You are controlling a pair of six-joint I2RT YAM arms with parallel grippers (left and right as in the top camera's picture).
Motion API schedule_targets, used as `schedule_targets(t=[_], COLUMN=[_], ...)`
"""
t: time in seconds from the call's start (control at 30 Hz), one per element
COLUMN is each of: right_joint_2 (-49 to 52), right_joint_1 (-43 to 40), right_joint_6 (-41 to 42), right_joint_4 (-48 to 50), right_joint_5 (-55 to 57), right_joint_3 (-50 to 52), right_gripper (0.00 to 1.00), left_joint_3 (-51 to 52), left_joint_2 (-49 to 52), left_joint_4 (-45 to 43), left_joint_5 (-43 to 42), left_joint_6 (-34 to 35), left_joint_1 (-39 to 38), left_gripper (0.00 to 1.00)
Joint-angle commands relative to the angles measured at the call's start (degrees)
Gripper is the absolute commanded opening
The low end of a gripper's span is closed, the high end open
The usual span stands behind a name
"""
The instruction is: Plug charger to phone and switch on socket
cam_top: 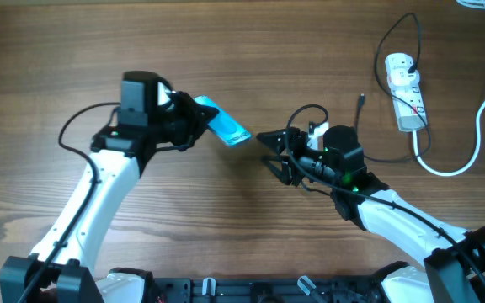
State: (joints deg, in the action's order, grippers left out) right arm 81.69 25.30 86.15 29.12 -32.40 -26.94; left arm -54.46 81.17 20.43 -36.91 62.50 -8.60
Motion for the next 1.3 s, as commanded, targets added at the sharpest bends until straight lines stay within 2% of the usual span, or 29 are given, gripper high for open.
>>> schedule_targets(t=[0.0,0.1,0.17,0.3,0.4,0.53,0.63,0.77,1.1,1.2,1.27], right_joint_2=[-0.2,-0.8,-1.9,-2.8,-2.8,-2.4,-0.9,3.4,22.2,26.4,27.6], right_joint_1=[0.2,0.2,0.2,0.2,0.2,-3.2,-9.6,-16.9,-19.9,-19.9,-19.9], right_joint_6=[-28.1,-33.9,-38.1,-39.7,-41.1,-43.4,-45.9,-52.7,-55.1,-55.2,-56.0], right_joint_4=[-1.3,-8.3,-19.2,-44.3,-53.5,-54.0,-51.7,-43.9,-28.2,-27.4,-26.9], right_joint_5=[7.5,12.0,16.9,32.7,44.3,53.8,51.5,44.9,44.7,44.7,44.7], right_joint_3=[0.2,-1.4,-5.2,-16.6,-22.1,-23.0,-23.0,-23.0,-24.2,-25.4,-25.5], right_gripper=[0.72,0.74,0.75,0.79,0.84,0.84,0.84,0.84,0.83,0.77,0.68], left_joint_3=[-0.7,-0.7,-0.7,-0.7,-0.7,-0.7,-0.7,-0.7,-0.7,-0.7,-0.7], left_joint_2=[0.9,3.6,6.8,13.2,15.7,16.0,16.0,16.0,16.0,16.0,16.0], left_joint_4=[1.1,-0.5,-2.5,-11.6,-16.8,-17.2,-17.1,-17.0,-17.0,-17.0,-17.0], left_joint_5=[-11.2,-15.8,-19.4,-25.4,-26.3,-26.9,-27.8,-27.8,-27.8,-27.8,-27.8], left_joint_6=[-7.3,-11.1,-13.1,-13.1,-13.1,-14.3,-14.4,-14.3,-14.3,-14.3,-14.3], left_joint_1=[1.7,1.3,0.7,-0.3,-1.7,-2.9,-2.9,-2.9,-2.9,-2.9,-2.9], left_gripper=[0.04,0.04,0.04,0.04,0.04,0.04,0.04,0.04,0.04,0.04,0.04])
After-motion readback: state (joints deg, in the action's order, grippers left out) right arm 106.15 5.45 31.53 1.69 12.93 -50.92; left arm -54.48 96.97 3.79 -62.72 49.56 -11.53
